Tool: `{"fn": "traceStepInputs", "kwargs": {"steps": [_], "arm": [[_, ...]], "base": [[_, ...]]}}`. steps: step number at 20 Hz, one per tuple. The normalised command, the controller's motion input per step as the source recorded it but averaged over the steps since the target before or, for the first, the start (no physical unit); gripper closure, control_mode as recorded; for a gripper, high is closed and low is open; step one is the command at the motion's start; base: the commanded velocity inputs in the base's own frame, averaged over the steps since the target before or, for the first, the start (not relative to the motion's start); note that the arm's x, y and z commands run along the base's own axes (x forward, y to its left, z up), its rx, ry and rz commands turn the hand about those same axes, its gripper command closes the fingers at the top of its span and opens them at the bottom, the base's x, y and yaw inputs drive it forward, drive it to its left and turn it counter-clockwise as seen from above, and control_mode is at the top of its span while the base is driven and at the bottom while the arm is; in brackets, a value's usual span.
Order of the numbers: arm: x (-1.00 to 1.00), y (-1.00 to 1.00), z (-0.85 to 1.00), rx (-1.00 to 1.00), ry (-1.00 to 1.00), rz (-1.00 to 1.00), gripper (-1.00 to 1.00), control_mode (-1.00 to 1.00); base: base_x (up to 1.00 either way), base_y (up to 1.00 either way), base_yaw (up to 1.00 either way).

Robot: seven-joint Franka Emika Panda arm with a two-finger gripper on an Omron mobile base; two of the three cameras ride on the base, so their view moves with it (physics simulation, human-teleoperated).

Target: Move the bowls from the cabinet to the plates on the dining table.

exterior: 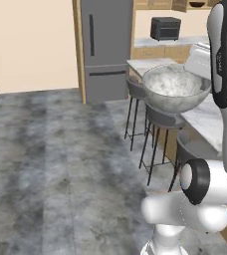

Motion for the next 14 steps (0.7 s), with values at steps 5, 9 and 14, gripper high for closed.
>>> {"fn": "traceStepInputs", "kwargs": {"steps": [5, 9, 14], "arm": [[0.00, 0.00, 0.00, 0.00, 0.00, 0.00, 1.00, 1.00], [0.00, 0.00, 0.00, 0.00, 0.00, 0.00, 1.00, 1.00], [0.00, 0.00, 0.00, 0.00, 0.00, 0.00, 1.00, 1.00]], "base": [[0.02, 0.62, 0.00], [0.42, 0.35, -0.05], [0.62, 0.22, -0.04]]}}
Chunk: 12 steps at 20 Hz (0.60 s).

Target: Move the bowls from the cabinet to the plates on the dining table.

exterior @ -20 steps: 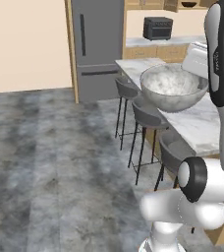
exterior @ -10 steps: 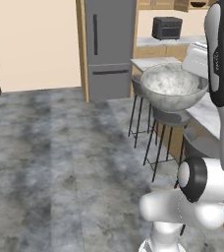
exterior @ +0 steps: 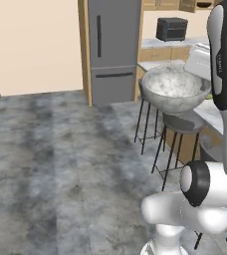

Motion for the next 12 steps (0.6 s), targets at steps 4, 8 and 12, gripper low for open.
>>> {"fn": "traceStepInputs", "kwargs": {"steps": [4, 8, 12], "arm": [[0.00, 0.00, 0.00, 0.00, 0.00, 0.00, 1.00, 1.00], [0.00, 0.00, 0.00, 0.00, 0.00, 0.00, 1.00, 1.00], [0.00, 0.00, 0.00, 0.00, 0.00, 0.00, 1.00, 1.00]], "base": [[0.62, 0.22, -0.03], [0.58, 0.26, -0.04], [0.54, 0.29, -0.05]]}}
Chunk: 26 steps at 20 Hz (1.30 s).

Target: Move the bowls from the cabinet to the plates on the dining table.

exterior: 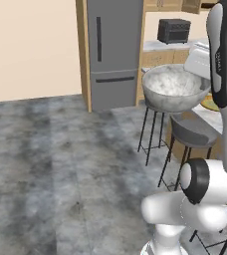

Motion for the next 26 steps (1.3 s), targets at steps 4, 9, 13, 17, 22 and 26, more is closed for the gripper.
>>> {"fn": "traceStepInputs", "kwargs": {"steps": [4, 9, 13, 17, 22, 26], "arm": [[0.00, 0.00, 0.00, 0.00, 0.00, 0.00, 1.00, 1.00], [0.00, 0.00, 0.00, 0.00, 0.00, 0.00, 1.00, 1.00], [0.00, 0.00, 0.00, 0.00, 0.00, 0.00, 1.00, 1.00], [0.00, 0.00, 0.00, 0.00, 0.00, 0.00, 1.00, 1.00], [0.00, 0.00, 0.00, 0.00, 0.00, 0.00, 1.00, 1.00], [0.00, 0.00, 0.00, 0.00, 0.00, 0.00, 1.00, 1.00]], "base": [[0.52, 0.31, -0.05], [0.46, 0.35, -0.07], [0.43, 0.39, -0.07], [0.38, 0.38, -0.09], [0.21, 0.21, -0.19], [0.10, 0.13, -0.23]]}}
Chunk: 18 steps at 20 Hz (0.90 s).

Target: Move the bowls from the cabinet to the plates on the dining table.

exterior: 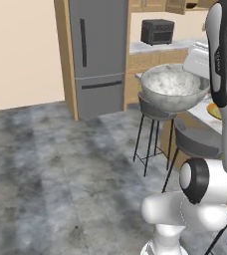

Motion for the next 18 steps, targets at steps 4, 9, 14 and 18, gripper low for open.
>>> {"fn": "traceStepInputs", "kwargs": {"steps": [4, 9, 14, 18], "arm": [[0.00, 0.00, 0.00, 0.00, 0.00, 0.00, 1.00, 1.00], [0.00, 0.00, 0.00, 0.00, 0.00, 0.00, 1.00, 1.00], [0.00, 0.00, 0.00, 0.00, 0.00, 0.00, 1.00, 1.00], [0.00, 0.00, 0.00, 0.00, 0.00, 0.00, 1.00, 1.00]], "base": [[0.12, 0.17, -0.21], [0.12, 0.18, -0.21], [0.11, 0.19, -0.20], [0.04, 0.51, -0.05]]}}
